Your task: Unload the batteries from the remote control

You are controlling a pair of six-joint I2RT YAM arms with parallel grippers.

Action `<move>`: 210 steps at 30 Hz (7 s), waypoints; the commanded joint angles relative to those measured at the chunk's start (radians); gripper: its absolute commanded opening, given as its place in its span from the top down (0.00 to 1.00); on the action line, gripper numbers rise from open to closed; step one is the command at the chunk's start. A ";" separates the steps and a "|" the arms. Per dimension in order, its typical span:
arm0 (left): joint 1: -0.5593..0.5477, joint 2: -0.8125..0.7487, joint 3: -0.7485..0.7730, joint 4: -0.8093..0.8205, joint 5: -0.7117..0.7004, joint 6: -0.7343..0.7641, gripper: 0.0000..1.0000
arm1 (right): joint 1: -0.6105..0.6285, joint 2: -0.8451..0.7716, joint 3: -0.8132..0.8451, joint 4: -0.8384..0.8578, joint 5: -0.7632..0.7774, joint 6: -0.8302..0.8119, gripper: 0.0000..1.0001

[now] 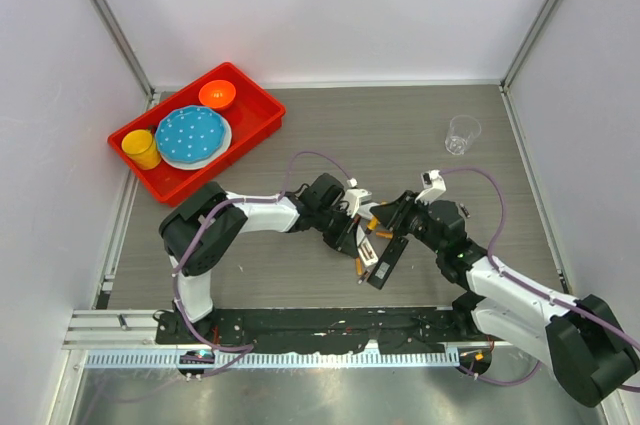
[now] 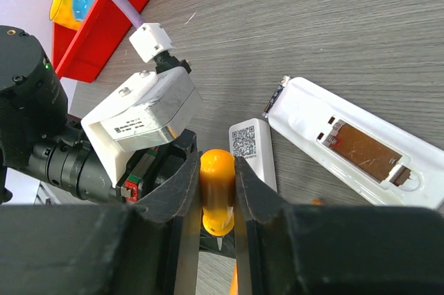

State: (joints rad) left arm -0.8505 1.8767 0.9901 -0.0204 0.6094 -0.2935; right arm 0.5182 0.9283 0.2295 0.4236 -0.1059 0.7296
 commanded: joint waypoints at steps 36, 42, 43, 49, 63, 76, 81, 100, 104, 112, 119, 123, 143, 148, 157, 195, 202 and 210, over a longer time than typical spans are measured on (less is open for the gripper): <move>0.005 -0.737 -0.495 0.298 -0.821 0.028 0.01 | 0.006 -0.048 0.094 -0.083 0.003 -0.035 0.99; 0.005 -0.728 -0.481 0.284 -0.818 0.027 0.00 | 0.006 -0.029 0.111 -0.095 -0.012 -0.041 0.99; 0.005 -0.732 -0.482 0.287 -0.820 0.028 0.00 | 0.006 -0.023 0.117 -0.097 -0.015 -0.041 0.99; 0.007 -0.795 -0.515 0.298 -0.839 0.039 0.00 | 0.006 0.090 0.165 -0.089 -0.070 -0.050 0.99; 0.005 -0.858 -0.550 0.307 -0.885 0.074 0.00 | 0.114 0.504 0.419 -0.058 -0.173 -0.081 0.94; 0.005 -0.844 -0.576 0.324 -0.974 0.128 0.00 | 0.200 0.776 0.628 -0.161 -0.103 -0.102 0.69; 0.005 -0.834 -0.576 0.324 -0.988 0.132 0.00 | 0.204 0.761 0.636 -0.175 -0.058 -0.110 0.56; 0.005 -0.788 -0.561 0.332 -0.973 0.131 0.00 | 0.210 0.384 0.482 -0.163 0.187 -0.144 0.18; 0.005 -0.762 -0.547 0.326 -0.955 0.129 0.00 | 0.210 0.221 0.387 -0.181 0.303 -0.151 0.12; 0.005 -0.723 -0.530 0.324 -0.875 0.116 0.00 | 0.210 -0.066 0.258 -0.358 0.419 -0.236 0.02; 0.005 -0.694 -0.508 0.318 -0.832 0.137 0.00 | 0.210 -0.276 0.171 -0.474 0.429 -0.246 0.00; 0.007 -0.659 -0.489 0.315 -0.754 0.137 0.00 | 0.209 -0.361 0.153 -0.528 0.477 -0.243 0.00; 0.005 -0.755 -0.255 0.055 -0.795 -0.228 0.00 | 0.209 -0.434 0.165 -0.660 0.526 -0.180 0.00; 0.007 -0.806 -0.212 -0.065 -0.774 -0.280 0.00 | 0.209 -0.411 0.183 -0.672 0.548 -0.182 0.00; 0.033 -0.752 -0.180 -0.102 -0.592 -0.251 0.00 | 0.209 -0.407 0.188 -0.677 0.566 -0.180 0.00; 0.542 -1.232 -0.381 -0.228 -0.683 -0.326 0.00 | 0.209 -0.414 0.195 -0.681 0.618 -0.194 0.00; 0.542 -1.309 -0.392 -0.260 -0.680 -0.299 0.00 | 0.209 -0.405 0.206 -0.681 0.624 -0.202 0.00; 0.544 -1.364 -0.444 -0.263 -0.714 -0.305 0.00 | 0.209 -0.405 0.191 -0.666 0.640 -0.203 0.00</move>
State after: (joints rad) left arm -0.3099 0.5385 0.5785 -0.3054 -0.0868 -0.6117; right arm 0.7246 0.5179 0.3908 -0.2924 0.4942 0.5293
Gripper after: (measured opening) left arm 0.995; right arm 0.996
